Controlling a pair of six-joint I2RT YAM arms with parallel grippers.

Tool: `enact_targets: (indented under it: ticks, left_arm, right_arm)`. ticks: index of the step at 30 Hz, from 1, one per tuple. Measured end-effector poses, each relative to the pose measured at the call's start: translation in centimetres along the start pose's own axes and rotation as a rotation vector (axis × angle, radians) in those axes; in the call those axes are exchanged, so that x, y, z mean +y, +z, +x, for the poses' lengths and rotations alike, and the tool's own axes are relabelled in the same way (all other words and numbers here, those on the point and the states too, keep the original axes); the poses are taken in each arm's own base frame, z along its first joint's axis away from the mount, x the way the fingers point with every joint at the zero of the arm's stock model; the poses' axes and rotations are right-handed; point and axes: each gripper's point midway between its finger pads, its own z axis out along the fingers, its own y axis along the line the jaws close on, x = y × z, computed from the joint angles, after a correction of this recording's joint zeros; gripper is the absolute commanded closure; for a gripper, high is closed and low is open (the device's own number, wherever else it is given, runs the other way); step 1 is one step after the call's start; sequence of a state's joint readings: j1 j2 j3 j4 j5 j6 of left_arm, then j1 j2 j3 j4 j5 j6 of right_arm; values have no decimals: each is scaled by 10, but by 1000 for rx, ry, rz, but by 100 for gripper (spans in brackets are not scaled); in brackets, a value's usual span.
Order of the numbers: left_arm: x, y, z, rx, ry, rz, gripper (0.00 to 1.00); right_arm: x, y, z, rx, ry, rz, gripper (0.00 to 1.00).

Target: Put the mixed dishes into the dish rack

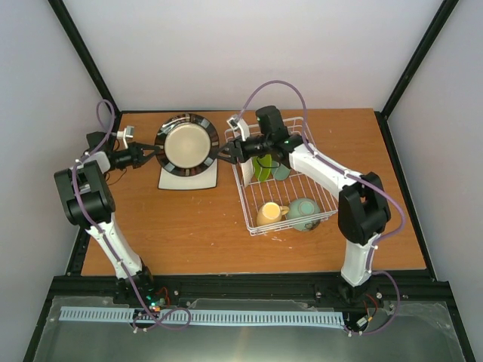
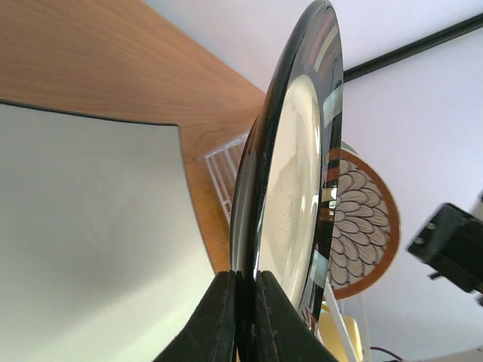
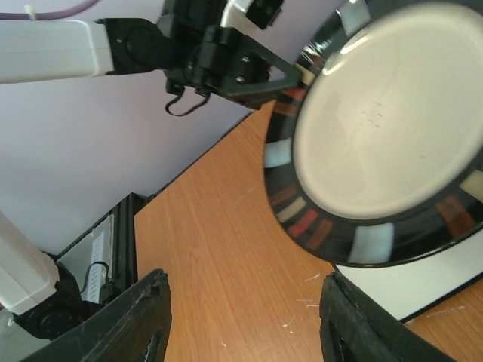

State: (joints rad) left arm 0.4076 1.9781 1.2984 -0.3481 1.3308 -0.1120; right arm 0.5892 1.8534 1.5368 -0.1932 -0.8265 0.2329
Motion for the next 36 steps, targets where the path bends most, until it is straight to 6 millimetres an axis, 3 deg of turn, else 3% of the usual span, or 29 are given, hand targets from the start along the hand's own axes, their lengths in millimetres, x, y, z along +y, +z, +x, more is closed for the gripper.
enact_targets:
  ticks: [6,13,17,18,20,24,36]
  left_arm:
    - [-14,-1,-1,4,13,66,99]
    - [-27,-4,-4,1,46,75,99]
    - [-35,-6,-10,0,73,80,99]
    - [-37,-6,-13,0,79,81,99]
    - [-42,-7,-17,-1,100,80,99]
    - [-50,-9,-23,-1,132,81,99]
    - [-74,-15,-21,-2,178,88,100]
  right_arm:
    - [-14,12,-2,32,16,12,46]
    - [-9,14,-29,4,-30,3,46]
    - [-9,13,-30,9,-41,10,46]
    - [-10,13,-29,13,-41,14,45]
    - [-13,13,-26,19,-41,31,32]
    - [-20,13,-23,26,-40,63,23]
    - [-27,12,-22,22,-40,104,19]
